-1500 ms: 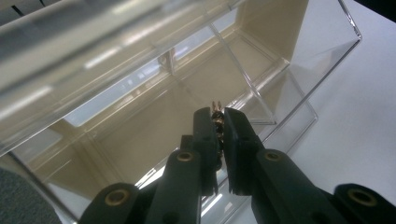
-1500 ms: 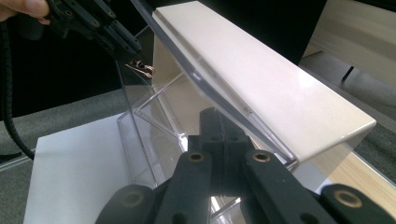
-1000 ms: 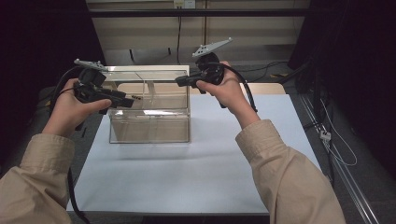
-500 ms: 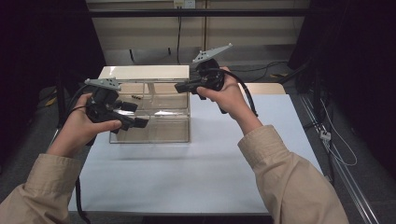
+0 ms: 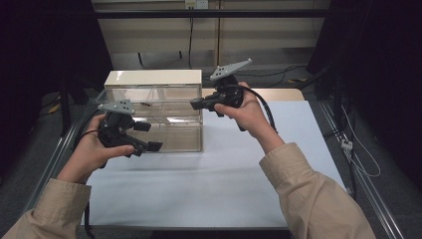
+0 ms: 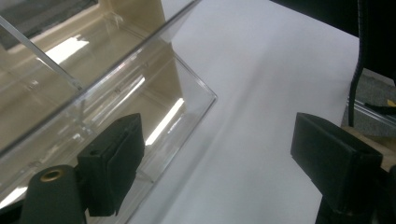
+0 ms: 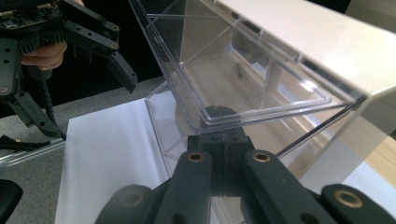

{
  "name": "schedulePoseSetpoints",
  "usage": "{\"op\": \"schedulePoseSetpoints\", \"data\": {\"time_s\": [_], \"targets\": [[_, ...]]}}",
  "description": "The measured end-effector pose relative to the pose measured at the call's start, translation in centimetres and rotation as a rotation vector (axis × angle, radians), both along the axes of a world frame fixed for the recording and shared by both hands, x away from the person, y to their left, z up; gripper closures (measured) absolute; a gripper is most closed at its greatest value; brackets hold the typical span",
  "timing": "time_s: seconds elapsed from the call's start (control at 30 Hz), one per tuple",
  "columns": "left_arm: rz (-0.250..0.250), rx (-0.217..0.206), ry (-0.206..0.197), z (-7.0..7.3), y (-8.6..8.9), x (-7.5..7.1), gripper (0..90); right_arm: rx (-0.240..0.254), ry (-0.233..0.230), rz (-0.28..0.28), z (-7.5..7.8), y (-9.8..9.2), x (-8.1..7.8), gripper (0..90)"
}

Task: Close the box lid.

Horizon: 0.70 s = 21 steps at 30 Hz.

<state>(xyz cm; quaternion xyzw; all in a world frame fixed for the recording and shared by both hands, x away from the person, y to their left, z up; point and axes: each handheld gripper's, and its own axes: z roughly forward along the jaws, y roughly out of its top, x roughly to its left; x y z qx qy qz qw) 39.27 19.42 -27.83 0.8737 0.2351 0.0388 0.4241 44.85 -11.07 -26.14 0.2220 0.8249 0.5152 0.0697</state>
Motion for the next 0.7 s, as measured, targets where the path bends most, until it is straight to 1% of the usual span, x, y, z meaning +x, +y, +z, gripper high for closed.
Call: {"op": "schedulePoseSetpoints", "data": {"time_s": [0.03,0.1,0.17,0.27,0.3,0.37,0.4,0.5,0.53,0.6,0.63,0.67,0.7], "targets": [[-0.001,-0.002,0.002,-0.2,0.0,-0.1,17.2,0.003,0.005,0.003,-0.2,0.0,-0.1,90.0],[-0.002,0.008,-0.002,-0.4,-0.1,-0.2,17.2,0.006,0.007,0.008,-0.5,0.0,-0.2,90.0],[-0.009,0.004,0.001,-0.7,-0.2,-0.4,17.2,0.006,0.013,0.018,-0.8,0.0,-0.5,90.0],[-0.014,0.001,-0.008,-1.0,-0.3,-0.7,17.2,0.004,0.020,0.035,-1.5,0.1,-0.9,90.0],[-0.017,-0.001,-0.005,-1.1,-0.3,-0.8,17.2,0.005,0.022,0.040,-1.6,0.1,-1.0,90.0],[-0.020,-0.007,-0.005,-1.5,-0.4,-1.0,17.1,0.008,0.033,0.053,-2.4,0.0,-1.3,90.0],[-0.025,0.002,-0.003,-1.7,-0.4,-1.1,17.1,0.004,0.041,0.061,-2.8,-0.1,-1.5,90.0],[-0.031,-0.001,-0.003,-2.5,-0.5,-1.5,17.0,0.014,0.066,0.075,-4.0,-0.5,-2.2,89.7],[-0.027,-0.003,-0.001,-2.8,-0.5,-1.6,16.7,0.010,0.071,0.073,-4.4,-0.7,-2.5,87.2],[-0.024,0.007,0.000,-3.4,-0.4,-1.7,16.1,-0.015,0.088,0.069,-5.4,-1.1,-2.9,76.1],[-0.019,0.009,0.000,-3.7,-0.5,-1.8,16.1,-0.025,0.083,0.063,-6.0,-1.4,-3.1,72.3],[-0.022,0.007,0.004,-4.0,-0.4,-1.9,15.9,-0.039,0.088,0.060,-6.6,-1.7,-3.4,69.3],[-0.022,0.001,0.012,-4.4,-0.4,-2.0,15.9,-0.054,0.093,0.054,-7.1,-1.9,-3.7,63.3]]}}
